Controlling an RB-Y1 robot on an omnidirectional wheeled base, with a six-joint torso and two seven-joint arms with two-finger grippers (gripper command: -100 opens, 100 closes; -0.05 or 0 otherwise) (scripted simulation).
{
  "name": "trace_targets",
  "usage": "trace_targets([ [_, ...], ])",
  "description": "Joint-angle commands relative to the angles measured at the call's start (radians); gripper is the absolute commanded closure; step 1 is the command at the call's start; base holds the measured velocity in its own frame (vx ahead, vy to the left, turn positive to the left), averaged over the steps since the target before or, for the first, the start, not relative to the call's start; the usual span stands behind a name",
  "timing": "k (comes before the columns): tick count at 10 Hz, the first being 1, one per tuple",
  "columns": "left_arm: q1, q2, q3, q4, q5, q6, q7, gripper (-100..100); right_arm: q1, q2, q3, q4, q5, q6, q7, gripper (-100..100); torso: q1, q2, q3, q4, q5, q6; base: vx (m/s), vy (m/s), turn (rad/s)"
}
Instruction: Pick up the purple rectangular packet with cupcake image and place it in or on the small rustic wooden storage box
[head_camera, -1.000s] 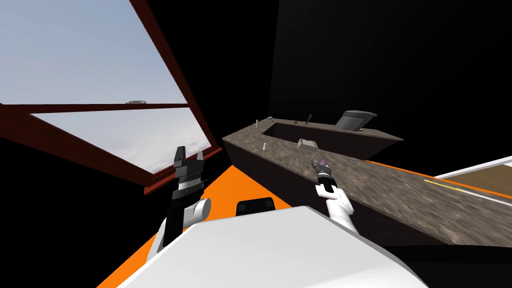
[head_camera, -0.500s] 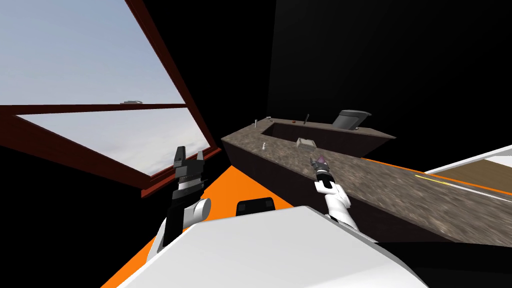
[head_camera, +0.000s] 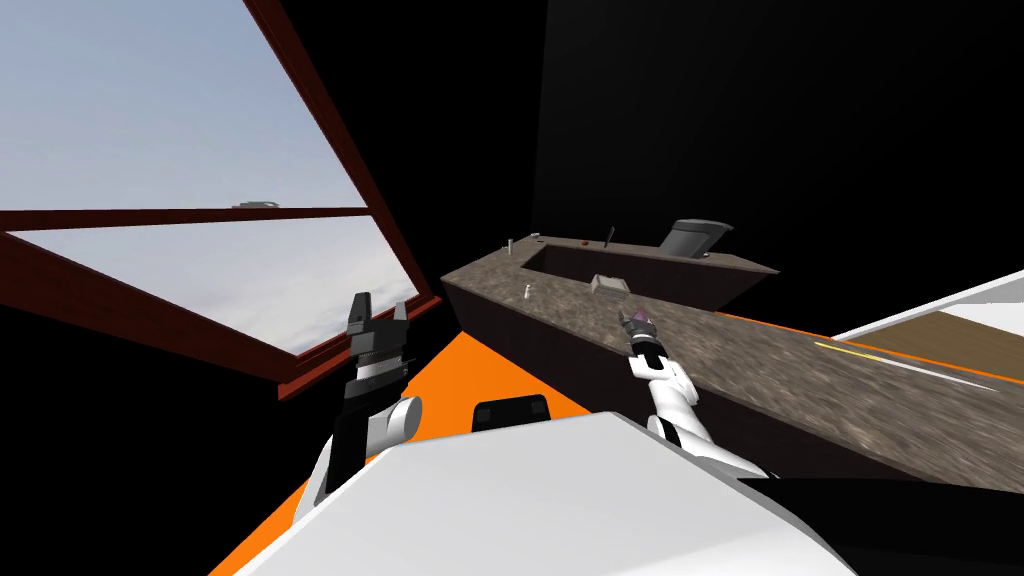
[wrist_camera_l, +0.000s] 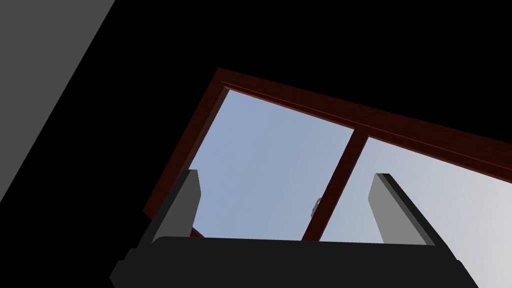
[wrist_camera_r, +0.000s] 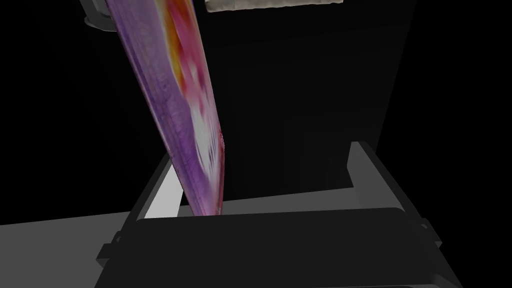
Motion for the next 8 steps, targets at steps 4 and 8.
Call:
trace_targets([
  [4, 0.0, 0.0, 0.0, 0.0, 0.0, 0.0, 0.0, 0, -0.067, -0.055, 0.009, 0.12, -0.026, -0.047, 0.027, -100, -0.001, 0.0, 0.0, 0.0, 0.0, 0.0, -0.007, 0.022, -0.034],
  [8, 0.0, 0.0, 0.0, 0.0, 0.0, 0.0, 0.0, 0, -0.12, -0.101, 0.02, 0.256, -0.048, -0.076, 0.046, -100, -0.001, 0.0, 0.0, 0.0, 0.0, 0.0, -0.009, 0.022, -0.035],
])
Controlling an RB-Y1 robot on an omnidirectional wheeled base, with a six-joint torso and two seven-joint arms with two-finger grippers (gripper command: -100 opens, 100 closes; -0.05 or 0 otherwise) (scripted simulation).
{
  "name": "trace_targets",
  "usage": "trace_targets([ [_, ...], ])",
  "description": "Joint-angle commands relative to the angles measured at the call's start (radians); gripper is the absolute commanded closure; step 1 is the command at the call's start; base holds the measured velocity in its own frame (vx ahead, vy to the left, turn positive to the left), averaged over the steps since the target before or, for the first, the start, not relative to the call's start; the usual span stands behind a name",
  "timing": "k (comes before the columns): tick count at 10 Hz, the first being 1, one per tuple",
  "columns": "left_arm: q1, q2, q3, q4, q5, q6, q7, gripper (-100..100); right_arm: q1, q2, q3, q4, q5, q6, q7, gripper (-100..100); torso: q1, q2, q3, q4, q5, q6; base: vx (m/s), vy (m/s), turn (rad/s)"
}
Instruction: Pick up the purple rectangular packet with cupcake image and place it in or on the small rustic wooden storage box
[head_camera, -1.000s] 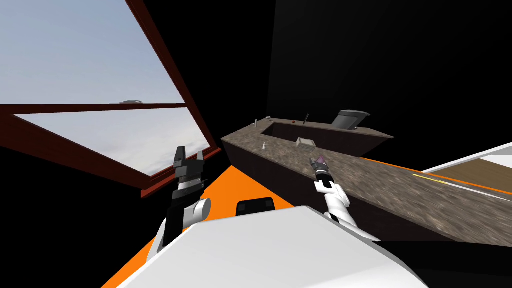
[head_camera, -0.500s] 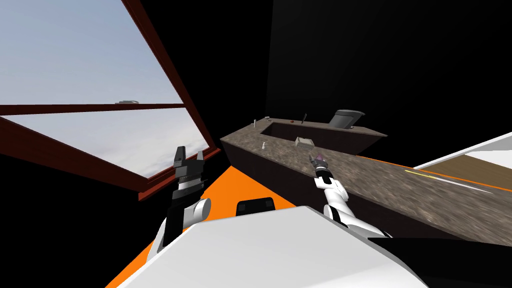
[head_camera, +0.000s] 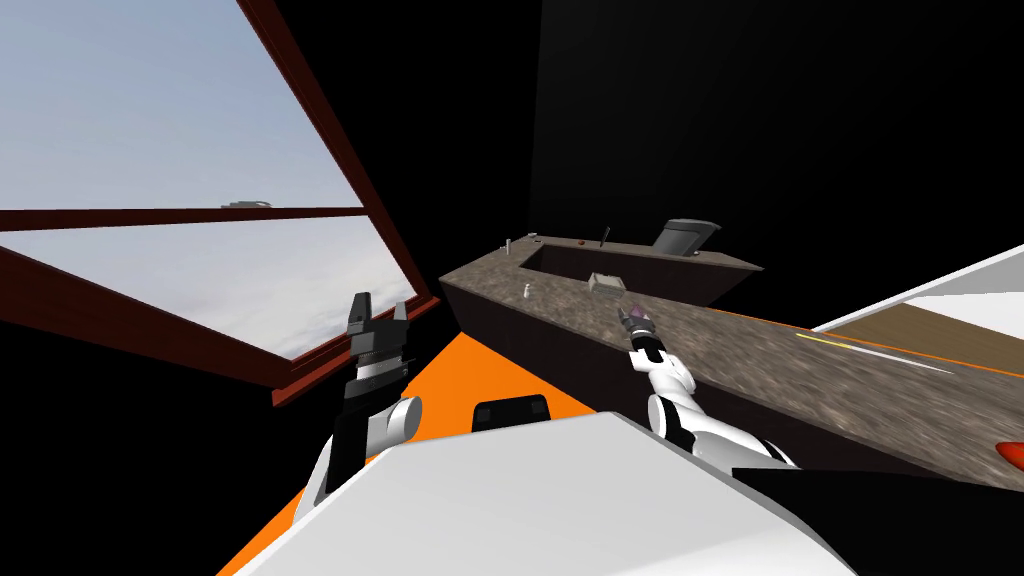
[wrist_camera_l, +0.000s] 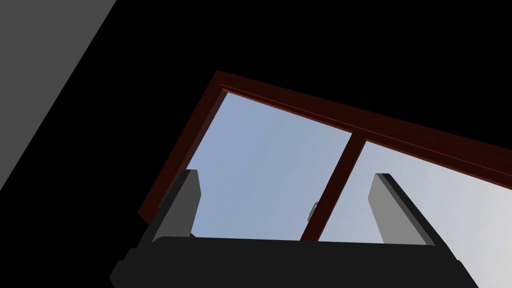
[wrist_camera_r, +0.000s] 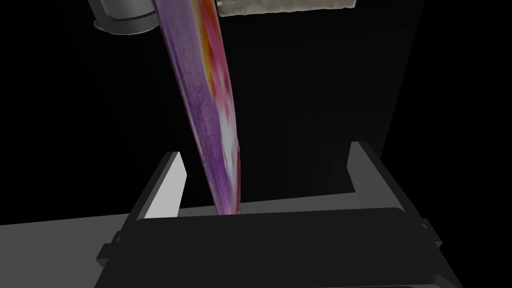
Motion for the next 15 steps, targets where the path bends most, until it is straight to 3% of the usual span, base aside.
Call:
trace_targets([
  [1, 0.0, 0.0, 0.0, 0.0, 0.0, 0.0, 0.0, 0, -0.011, -0.004, 0.0, 0.038, -0.003, -0.005, 0.007, -100, 0.0, 0.0, 0.0, 0.0, 0.0, 0.0, -0.011, 0.022, -0.005],
  [2, 0.0, 0.0, 0.0, 0.0, 0.0, 0.0, 0.0, 0, -0.058, -0.05, 0.011, 0.08, -0.025, -0.034, 0.027, -100, -0.001, 0.0, 0.0, 0.0, 0.0, 0.0, -0.016, 0.038, -0.082],
  [5, 0.0, 0.0, 0.0, 0.0, 0.0, 0.0, 0.0, 0, -0.063, -0.05, 0.011, 0.131, -0.025, -0.034, 0.027, -100, 0.0, 0.0, 0.0, 0.0, 0.0, 0.0, -0.01, 0.023, -0.017],
  [6, 0.0, 0.0, 0.0, 0.0, 0.0, 0.0, 0.0, 0, -0.104, -0.095, 0.023, 0.156, -0.047, -0.063, 0.046, -100, -0.001, 0.0, 0.0, 0.0, 0.0, 0.0, -0.01, 0.03, -0.109],
  [8, 0.0, 0.0, 0.0, 0.0, 0.0, 0.0, 0.0, 0, -0.115, -0.096, 0.023, 0.225, -0.047, -0.063, 0.046, -100, 0.0, 0.0, 0.0, 0.0, 0.0, 0.0, -0.015, 0.028, -0.019],
  [10, 0.0, 0.0, 0.0, 0.0, 0.0, 0.0, 0.0, 0, -0.116, -0.098, 0.023, 0.221, -0.046, -0.06, 0.045, -100, -0.002, 0.0, 0.0, 0.0, 0.0, 0.0, -0.001, 0.003, 0.005],
  [11, 0.0, 0.0, 0.0, 0.0, 0.0, 0.0, 0.0, 0, -0.117, -0.098, 0.023, 0.225, -0.046, -0.063, 0.046, 100, -0.002, -0.001, 0.0, 0.0, 0.0, 0.0, 0.0, 0.0, 0.0],
  [15, 0.0, 0.0, 0.0, 0.0, 0.0, 0.0, 0.0, 0, -0.117, -0.098, 0.023, 0.224, -0.047, -0.063, 0.046, 100, -0.002, -0.001, -0.001, 0.0, -0.001, -0.001, 0.0, 0.0, -0.003],
])
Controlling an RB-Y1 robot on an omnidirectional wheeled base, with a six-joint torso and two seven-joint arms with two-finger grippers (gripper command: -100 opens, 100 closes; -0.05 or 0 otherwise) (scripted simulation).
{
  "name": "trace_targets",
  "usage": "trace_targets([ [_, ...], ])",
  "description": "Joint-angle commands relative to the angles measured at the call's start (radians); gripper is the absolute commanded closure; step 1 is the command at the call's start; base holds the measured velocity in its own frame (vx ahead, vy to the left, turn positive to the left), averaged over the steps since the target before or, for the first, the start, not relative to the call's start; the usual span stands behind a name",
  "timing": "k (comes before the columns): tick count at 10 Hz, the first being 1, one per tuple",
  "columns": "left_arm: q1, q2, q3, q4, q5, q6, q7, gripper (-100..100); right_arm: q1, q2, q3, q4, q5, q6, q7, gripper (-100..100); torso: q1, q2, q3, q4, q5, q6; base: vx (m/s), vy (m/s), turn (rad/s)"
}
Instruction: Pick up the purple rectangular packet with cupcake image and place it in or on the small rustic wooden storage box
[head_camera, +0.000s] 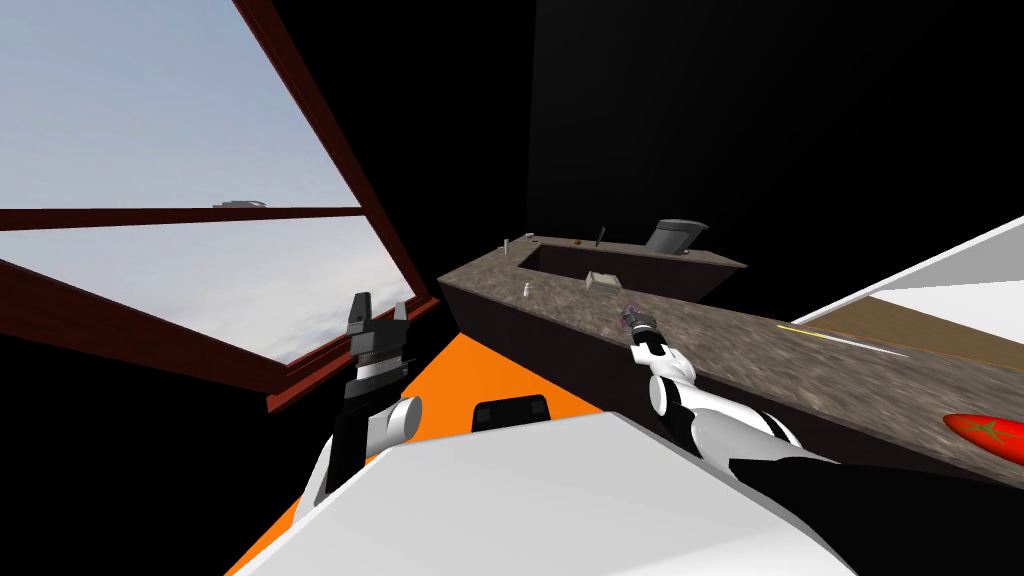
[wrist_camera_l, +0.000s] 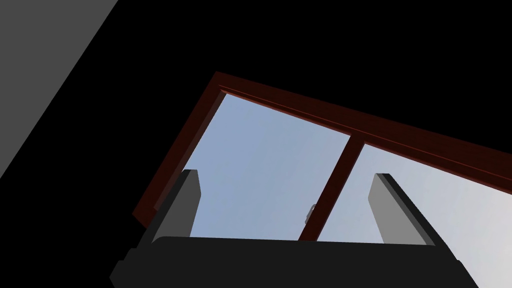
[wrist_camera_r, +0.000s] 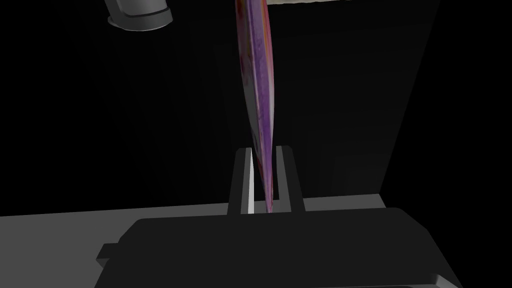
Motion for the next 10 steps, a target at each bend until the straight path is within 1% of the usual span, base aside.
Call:
trace_targets([
  [1, 0.0, 0.0, 0.0, 0.0, 0.0, 0.0, 0.0, 0, 0.0, 0.0, 0.0, 0.0, 0.0, 0.0, 0.0, 0, 0.0, 0.0, 0.0, 0.0, 0.0, 0.0, 0.0, 0.0, 0.0],
  [2, 0.0, 0.0, 0.0, 0.0, 0.0, 0.0, 0.0, 0, 0.05, 0.048, -0.011, -0.05, 0.022, 0.029, -0.019, 100, 0.0, 0.0, 0.0, 0.0, 0.0, 0.0, 0.026, -0.044, 0.061],
  [4, 0.0, 0.0, 0.0, 0.0, 0.0, 0.0, 0.0, 0, 0.054, 0.048, -0.011, -0.077, 0.022, 0.029, -0.019, 100, -0.003, -0.003, -0.004, -0.006, -0.009, -0.003, 0.017, -0.038, 0.05],
  [5, 0.0, 0.0, 0.0, 0.0, 0.0, 0.0, 0.0, 0, 0.054, 0.048, -0.011, -0.093, 0.022, 0.029, -0.019, 100, -0.003, -0.004, -0.005, -0.006, -0.01, -0.003, -0.005, -0.001, -0.011],
  [6, 0.0, 0.0, 0.0, 0.0, 0.0, 0.0, 0.0, 0, 0.099, 0.095, -0.023, -0.129, 0.044, 0.057, -0.038, 100, -0.002, -0.004, -0.005, -0.006, -0.009, -0.003, 0.019, -0.03, 0.086],
  [7, 0.0, 0.0, 0.0, 0.0, 0.0, 0.0, 0.0, 0, 0.106, 0.095, -0.023, -0.137, 0.044, 0.057, -0.038, 100, -0.003, -0.004, -0.007, -0.009, -0.014, -0.004, 0.023, -0.047, 0.063],
  [8, 0.0, 0.0, 0.0, 0.0, 0.0, 0.0, 0.0, 0, 0.106, 0.095, -0.023, -0.176, 0.044, 0.057, -0.038, 100, -0.005, -0.005, -0.009, -0.012, -0.019, -0.004, 0.002, -0.018, 0.002],
  [9, 0.0, 0.0, 0.0, 0.0, 0.0, 0.0, 0.0, 0, 0.106, 0.095, -0.023, -0.187, 0.044, 0.057, -0.038, 100, -0.004, -0.006, -0.009, -0.012, -0.019, -0.004, -0.005, 0.003, -0.012],
  [10, 0.0, 0.0, 0.0, 0.0, 0.0, 0.0, 0.0, 0, 0.158, 0.141, -0.034, -0.236, 0.066, 0.086, -0.058, 100, -0.003, -0.005, -0.009, -0.012, -0.019, -0.004, 0.017, -0.029, 0.089],
])
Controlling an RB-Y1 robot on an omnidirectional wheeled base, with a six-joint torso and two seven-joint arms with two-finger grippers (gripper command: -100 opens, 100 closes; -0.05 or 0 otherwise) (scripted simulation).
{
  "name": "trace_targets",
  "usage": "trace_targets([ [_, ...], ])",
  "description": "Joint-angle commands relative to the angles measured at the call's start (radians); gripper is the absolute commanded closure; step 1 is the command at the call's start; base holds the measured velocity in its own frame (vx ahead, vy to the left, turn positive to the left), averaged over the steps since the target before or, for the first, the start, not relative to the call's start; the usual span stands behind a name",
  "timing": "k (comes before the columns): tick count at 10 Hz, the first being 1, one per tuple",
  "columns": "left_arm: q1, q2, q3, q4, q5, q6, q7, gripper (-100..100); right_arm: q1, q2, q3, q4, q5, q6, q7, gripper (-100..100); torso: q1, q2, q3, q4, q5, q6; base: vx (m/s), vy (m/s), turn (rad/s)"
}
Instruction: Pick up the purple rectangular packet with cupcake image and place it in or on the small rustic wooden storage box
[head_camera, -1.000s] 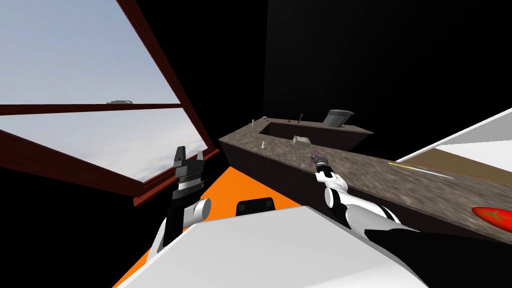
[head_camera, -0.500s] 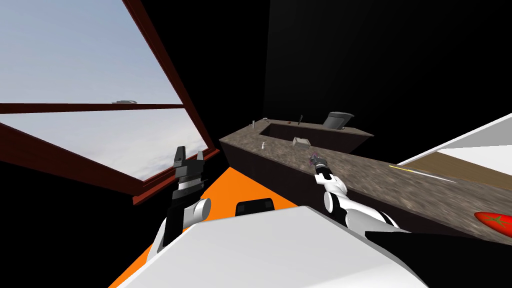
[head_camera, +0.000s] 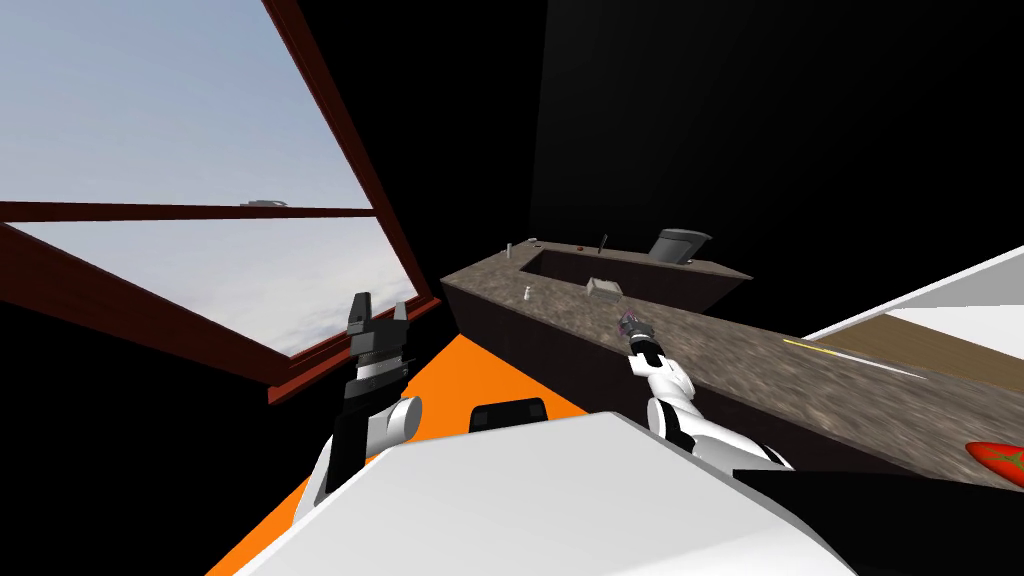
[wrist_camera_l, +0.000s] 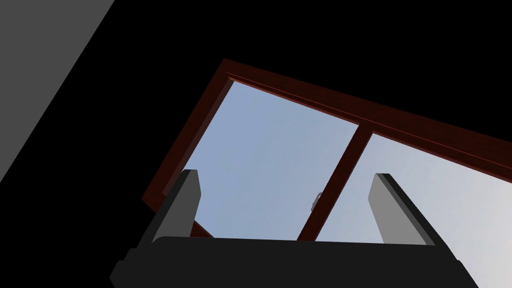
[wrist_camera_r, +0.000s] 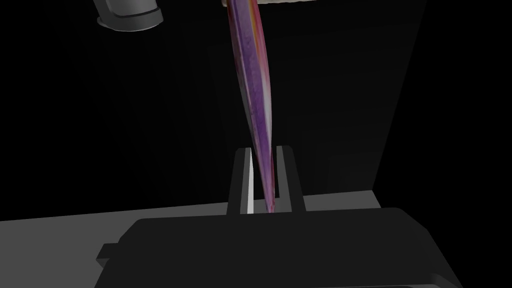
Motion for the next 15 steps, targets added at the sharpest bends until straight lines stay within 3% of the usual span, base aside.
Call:
trace_targets([
  [1, 0.0, 0.0, 0.0, 0.0, 0.0, 0.0, 0.0, 0, 0.023, 0.021, -0.003, -0.05, 0.011, 0.018, -0.012, 100, 0.0, 0.0, 0.0, 0.0, 0.0, 0.0, 0.015, -0.04, 0.05],
  [2, 0.0, 0.0, 0.0, 0.0, 0.0, 0.0, 0.0, 0, 0.023, 0.021, -0.003, -0.067, 0.011, 0.018, -0.012, 100, -0.002, -0.001, -0.001, -0.001, -0.001, 0.0, 0.002, -0.019, 0.005],
  [3, 0.0, 0.0, 0.0, 0.0, 0.0, 0.0, 0.0, 0, 0.07, 0.068, -0.014, -0.098, 0.033, 0.047, -0.031, 100, -0.001, -0.001, -0.001, 0.0, -0.001, 0.0, 0.015, -0.037, 0.101],
  [5, 0.0, 0.0, 0.0, 0.0, 0.0, 0.0, 0.0, 0, 0.075, 0.068, -0.014, -0.155, 0.033, 0.047, -0.031, 100, -0.004, -0.003, -0.003, -0.004, -0.007, -0.001, 0.01, -0.032, 0.021],
  [6, 0.0, 0.0, 0.0, 0.0, 0.0, 0.0, 0.0, 0, 0.12, 0.114, -0.025, -0.184, 0.055, 0.075, -0.051, 100, -0.004, -0.003, -0.003, -0.003, -0.006, 0.0, 0.018, -0.04, 0.086],
  [9, 0.0, 0.0, 0.0, 0.0, 0.0, 0.0, 0.0, 0, 0.127, 0.114, -0.025, -0.254, 0.055, 0.075, -0.051, 100, -0.007, -0.004, -0.006, -0.007, -0.013, 0.001, 0.007, -0.019, 0.014],
  [10, 0.0, 0.0, 0.0, 0.0, 0.0, 0.0, 0.0, 0, 0.173, 0.16, -0.037, -0.28, 0.077, 0.104, -0.07, 100, -0.006, -0.003, -0.005, -0.007, -0.013, 0.0, 0.015, -0.024, 0.105],
  [12, 0.0, 0.0, 0.0, 0.0, 0.0, 0.0, 0.0, 0, 0.179, 0.16, -0.037, -0.347, 0.077, 0.104, -0.07, 100, -0.009, -0.004, -0.006, -0.007, -0.014, 0.001, 0.006, -0.03, 0.024],
  [13, 0.0, 0.0, 0.0, 0.0, 0.0, 0.0, 0.0, 0, 0.225, 0.206, -0.048, -0.372, 0.099, 0.133, -0.09, 100, -0.008, -0.004, -0.005, -0.007, -0.013, 0.001, 0.012, -0.047, 0.105],
  [15, 0.0, 0.0, 0.0, 0.0, 0.0, 0.0, 0.0, 0, 0.231, 0.206, -0.048, -0.436, 0.099, 0.133, -0.09, 100, -0.011, -0.003, -0.006, -0.008, -0.016, 0.002, 0.01, -0.034, 0.019],
])
